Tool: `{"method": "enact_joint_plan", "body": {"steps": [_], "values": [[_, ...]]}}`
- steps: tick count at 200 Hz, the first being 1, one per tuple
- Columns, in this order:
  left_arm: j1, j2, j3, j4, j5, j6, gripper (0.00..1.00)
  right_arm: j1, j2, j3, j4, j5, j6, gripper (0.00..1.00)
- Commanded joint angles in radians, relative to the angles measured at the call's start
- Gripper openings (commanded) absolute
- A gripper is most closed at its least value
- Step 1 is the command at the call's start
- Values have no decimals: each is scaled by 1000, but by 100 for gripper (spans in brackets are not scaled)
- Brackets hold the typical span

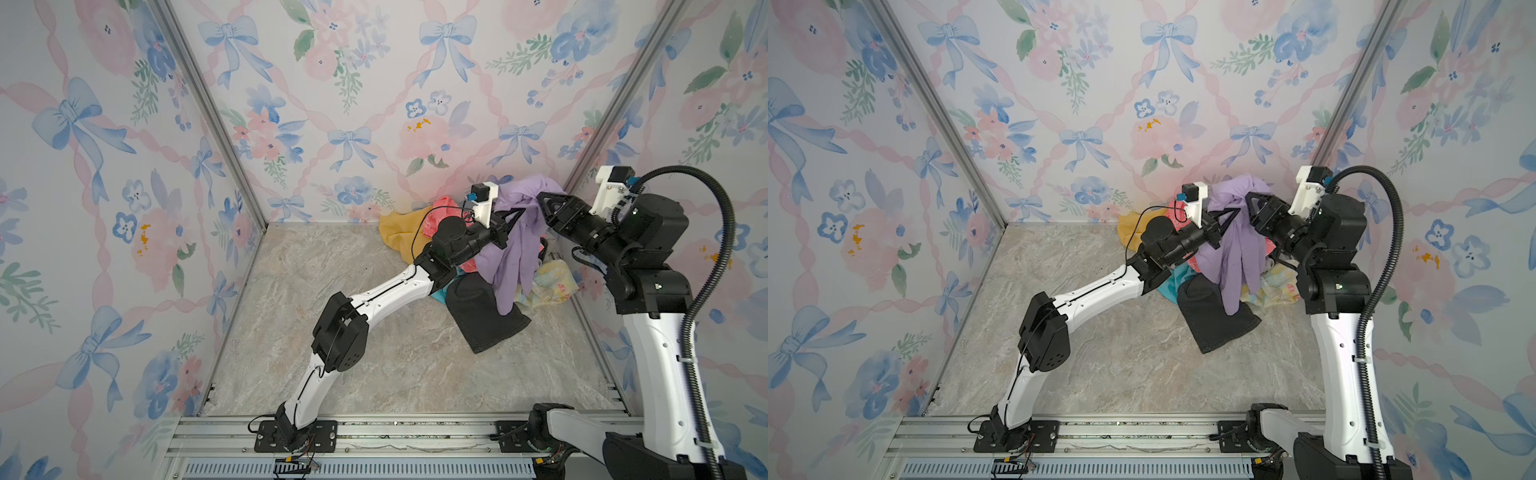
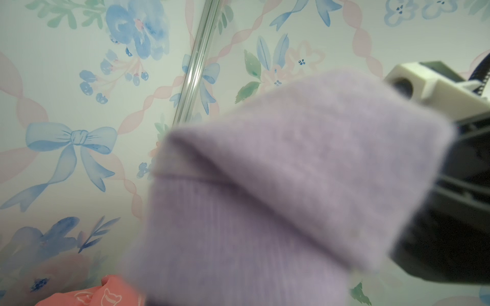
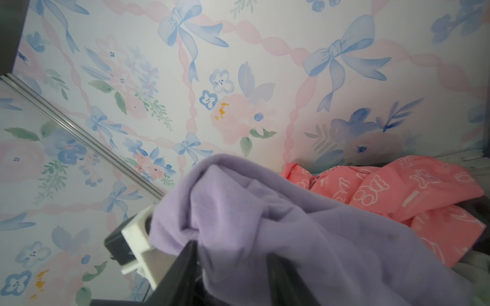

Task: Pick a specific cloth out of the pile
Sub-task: 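Grasp the hanging lavender cloth with the left gripper and release the right gripper, then carry the lavender cloth away with the left gripper while the right gripper lowers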

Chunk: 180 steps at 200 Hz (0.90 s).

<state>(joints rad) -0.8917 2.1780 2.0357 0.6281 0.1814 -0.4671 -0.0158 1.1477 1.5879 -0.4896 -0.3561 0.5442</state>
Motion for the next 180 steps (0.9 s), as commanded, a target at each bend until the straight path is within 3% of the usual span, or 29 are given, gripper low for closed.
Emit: {"method": "enact_joint_plan", "body": {"steps": [1,37,64,105,138,180], "values": [[11,-30,87,62,24,-42,0,-16,-32,-44,-118,77,-127,60],[17,-59,147,5,14,-18,0,-20,-101,-160,-181,209,-227,76],[44,-94,179,-66,-2,36,0,-19,-147,-265,-152,224,-268,85],[132,-172,189,-141,32,16,0,21,-158,-341,-102,210,-308,91],[187,-266,184,-232,41,54,0,96,-127,-361,-101,263,-334,94],[263,-430,80,-324,12,132,0,185,-84,-393,-72,305,-340,96]]}}
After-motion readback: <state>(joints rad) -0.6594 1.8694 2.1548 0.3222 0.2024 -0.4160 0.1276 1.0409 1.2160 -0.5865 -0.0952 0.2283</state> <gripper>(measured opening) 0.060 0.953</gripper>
